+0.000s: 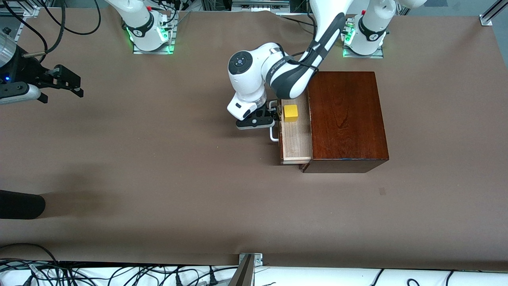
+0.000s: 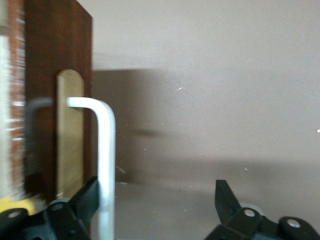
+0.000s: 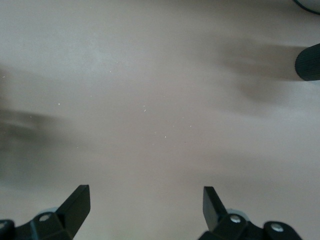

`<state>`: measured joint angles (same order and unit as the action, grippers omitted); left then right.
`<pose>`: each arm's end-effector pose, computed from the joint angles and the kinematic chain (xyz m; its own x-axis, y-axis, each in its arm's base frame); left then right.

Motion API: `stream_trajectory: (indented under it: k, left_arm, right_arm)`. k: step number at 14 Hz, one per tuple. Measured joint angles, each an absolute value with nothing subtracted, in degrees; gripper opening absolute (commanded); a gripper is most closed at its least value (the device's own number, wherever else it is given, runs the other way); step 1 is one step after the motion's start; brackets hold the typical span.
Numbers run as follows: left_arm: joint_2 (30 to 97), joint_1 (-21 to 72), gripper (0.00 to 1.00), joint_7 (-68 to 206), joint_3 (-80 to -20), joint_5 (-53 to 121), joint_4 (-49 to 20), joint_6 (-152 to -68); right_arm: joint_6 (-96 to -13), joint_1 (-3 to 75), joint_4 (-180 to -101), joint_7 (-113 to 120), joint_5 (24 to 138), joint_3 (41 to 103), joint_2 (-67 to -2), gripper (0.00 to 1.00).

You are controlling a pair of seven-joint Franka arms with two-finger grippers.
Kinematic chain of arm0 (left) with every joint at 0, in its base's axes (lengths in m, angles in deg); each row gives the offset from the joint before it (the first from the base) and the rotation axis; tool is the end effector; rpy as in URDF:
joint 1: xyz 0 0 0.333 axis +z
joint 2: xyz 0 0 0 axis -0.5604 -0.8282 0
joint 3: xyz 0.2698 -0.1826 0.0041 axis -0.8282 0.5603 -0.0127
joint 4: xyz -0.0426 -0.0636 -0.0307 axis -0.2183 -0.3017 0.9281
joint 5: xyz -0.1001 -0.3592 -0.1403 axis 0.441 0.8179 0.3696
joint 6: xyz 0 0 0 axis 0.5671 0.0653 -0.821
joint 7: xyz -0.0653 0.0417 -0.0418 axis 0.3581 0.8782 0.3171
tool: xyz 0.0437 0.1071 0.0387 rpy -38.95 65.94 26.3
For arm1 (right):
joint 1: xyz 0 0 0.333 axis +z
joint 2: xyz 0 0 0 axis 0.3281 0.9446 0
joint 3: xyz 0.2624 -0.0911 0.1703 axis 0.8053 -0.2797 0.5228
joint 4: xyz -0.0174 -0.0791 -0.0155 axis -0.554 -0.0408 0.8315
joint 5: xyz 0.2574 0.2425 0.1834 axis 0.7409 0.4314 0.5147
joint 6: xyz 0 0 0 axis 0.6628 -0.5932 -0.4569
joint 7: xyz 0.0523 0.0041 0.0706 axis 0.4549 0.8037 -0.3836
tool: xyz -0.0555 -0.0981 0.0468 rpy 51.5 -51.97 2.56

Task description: Open drawer, take yellow block, close drawer

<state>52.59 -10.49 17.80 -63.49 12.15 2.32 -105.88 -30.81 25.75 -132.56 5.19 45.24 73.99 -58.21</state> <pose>0.4875 -0.5233 0.2967 0.9964 0.0590 0.0611 0.0692 -0.9809 -0.1815 0.5635 0.0360 0.6133 0.9838 0.1784 0.0156 0.1788 -0.9836 -0.0249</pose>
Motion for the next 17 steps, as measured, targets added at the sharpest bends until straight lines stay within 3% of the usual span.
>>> stream_trajectory:
  k: [7, 12, 17]
  left_arm:
    - [64.8, -8.8, 1.0, 30.4, -64.9, 12.2, 5.4, -86.5]
    - [73.8, 4.5, 1.0, 49.1, -65.2, 12.9, 5.4, -79.3]
    - [77.1, 21.6, 1.0, 66.3, -65.7, 24.1, 5.2, -76.1]
  right_arm:
    - [-30.8, 25.8, -132.6, 5.2, 45.2, 74.0, -58.2, 1.0]
    - [-30.8, 26.0, -132.5, 5.2, 45.3, 74.5, -58.2, 1.0]
    - [-31.7, 29.0, -132.4, 5.2, 46.4, 75.4, -57.5, 1.0]
